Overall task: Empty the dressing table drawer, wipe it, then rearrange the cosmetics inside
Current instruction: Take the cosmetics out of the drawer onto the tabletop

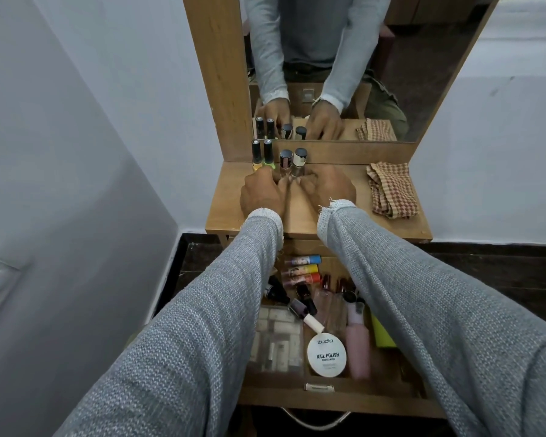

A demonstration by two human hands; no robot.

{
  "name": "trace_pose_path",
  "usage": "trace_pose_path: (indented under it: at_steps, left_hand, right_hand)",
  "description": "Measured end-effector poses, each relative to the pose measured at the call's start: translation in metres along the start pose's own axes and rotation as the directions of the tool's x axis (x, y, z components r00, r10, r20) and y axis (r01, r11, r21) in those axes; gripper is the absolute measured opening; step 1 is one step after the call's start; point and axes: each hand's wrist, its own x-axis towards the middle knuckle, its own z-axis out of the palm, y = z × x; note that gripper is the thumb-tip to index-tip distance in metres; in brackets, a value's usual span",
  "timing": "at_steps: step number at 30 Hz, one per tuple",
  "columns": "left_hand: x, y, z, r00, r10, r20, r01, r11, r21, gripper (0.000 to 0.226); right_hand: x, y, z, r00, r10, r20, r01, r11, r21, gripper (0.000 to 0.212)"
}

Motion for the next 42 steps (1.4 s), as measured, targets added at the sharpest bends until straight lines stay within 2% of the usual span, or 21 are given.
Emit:
trace_pose_path:
  at_steps: [4,8,11,14,17,19,23,25,28,31,34,36,41,42]
  left_hand:
    - [-0.008,-0.004,-0.004,0.999,0.053,-0.008,-0.053,0.997,-0.06,0.018]
    - [-0.018,-0.011,-0.01,0.992,0.124,-0.03,-0.127,0.985,-0.12,0.016]
    - [-0.028,-0.016,-0.015,0.988,0.146,-0.042,-0.151,0.978,-0.144,0.015]
    - [-0.041,-0.025,-0.021,0.987,0.154,-0.037,-0.158,0.964,-0.215,0.013]
    - [-0.057,-0.036,-0.021,0.983,0.182,0.024,-0.165,0.933,-0.32,0.011]
    - [-0.07,-0.039,-0.021,0.964,0.265,0.032,-0.239,0.912,-0.333,0.014]
    - [-0.099,-0.047,-0.023,0.859,0.512,-0.008,-0.504,0.844,-0.185,0.015]
    - [-0.11,-0.054,-0.02,0.822,0.57,-0.002,-0.563,0.811,-0.161,0.016]
    - [-0.126,-0.059,-0.016,0.801,0.598,0.039,-0.585,0.794,-0.166,0.018]
    - [-0.137,-0.063,-0.012,0.799,0.595,0.087,-0.576,0.799,-0.173,0.02]
    - [-0.144,-0.069,-0.005,0.812,0.562,0.157,-0.538,0.826,-0.171,0.023]
    - [-0.148,-0.072,0.0,0.807,0.558,0.194,-0.532,0.829,-0.172,0.023]
    - [-0.153,-0.07,0.005,0.792,0.562,0.239,-0.522,0.826,-0.215,0.021]
    - [-0.154,-0.068,0.005,0.788,0.568,0.239,-0.524,0.822,-0.226,0.022]
  right_hand:
    - [-0.004,0.008,-0.01,0.992,-0.109,0.063,0.105,0.993,0.063,0.028]
    - [-0.017,0.017,-0.022,0.979,-0.128,0.161,0.102,0.982,0.16,0.042]
    - [-0.035,0.032,-0.031,0.969,-0.154,0.194,0.1,0.96,0.26,0.034]
    - [-0.057,0.05,-0.042,0.95,-0.249,0.19,0.19,0.94,0.284,0.022]
    - [-0.076,0.063,-0.056,0.933,-0.319,0.165,0.259,0.916,0.306,0.013]
    - [-0.088,0.068,-0.066,0.924,-0.346,0.16,0.29,0.911,0.294,0.011]
    - [-0.114,0.079,-0.079,0.876,-0.448,0.177,0.41,0.887,0.214,0.011]
    - [-0.122,0.087,-0.078,0.831,-0.471,0.296,0.463,0.88,0.1,0.015]
    - [-0.129,0.093,-0.075,0.747,-0.376,0.549,0.497,0.864,-0.085,0.033]
    - [-0.137,0.096,-0.069,0.678,-0.277,0.68,0.529,0.827,-0.191,0.044]
    - [-0.145,0.103,-0.059,0.677,-0.256,0.69,0.554,0.795,-0.248,0.041]
    - [-0.149,0.106,-0.053,0.674,-0.294,0.678,0.592,0.764,-0.258,0.038]
    - [-0.151,0.104,-0.057,0.708,-0.401,0.582,0.59,0.788,-0.175,0.015]
    - [-0.15,0.102,-0.062,0.728,-0.386,0.566,0.565,0.806,-0.178,0.011]
